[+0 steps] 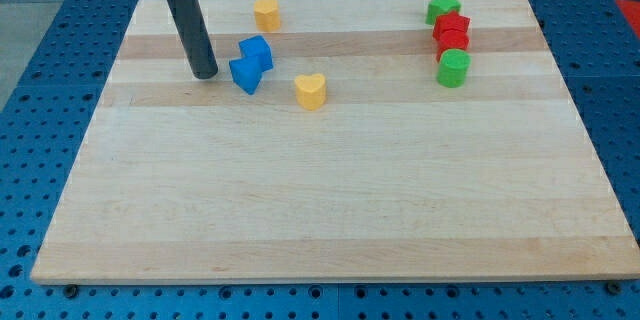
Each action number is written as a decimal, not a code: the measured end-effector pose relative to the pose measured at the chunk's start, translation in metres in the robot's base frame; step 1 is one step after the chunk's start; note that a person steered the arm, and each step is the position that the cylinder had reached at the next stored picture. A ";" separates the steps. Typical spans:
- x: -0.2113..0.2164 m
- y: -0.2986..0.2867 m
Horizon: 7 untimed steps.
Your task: Move the blue triangle right a bit
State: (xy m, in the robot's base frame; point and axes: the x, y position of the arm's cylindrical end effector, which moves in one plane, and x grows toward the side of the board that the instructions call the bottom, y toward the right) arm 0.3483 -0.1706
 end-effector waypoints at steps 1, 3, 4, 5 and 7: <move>0.001 0.000; 0.001 0.022; 0.004 0.033; 0.004 0.037; -0.001 0.047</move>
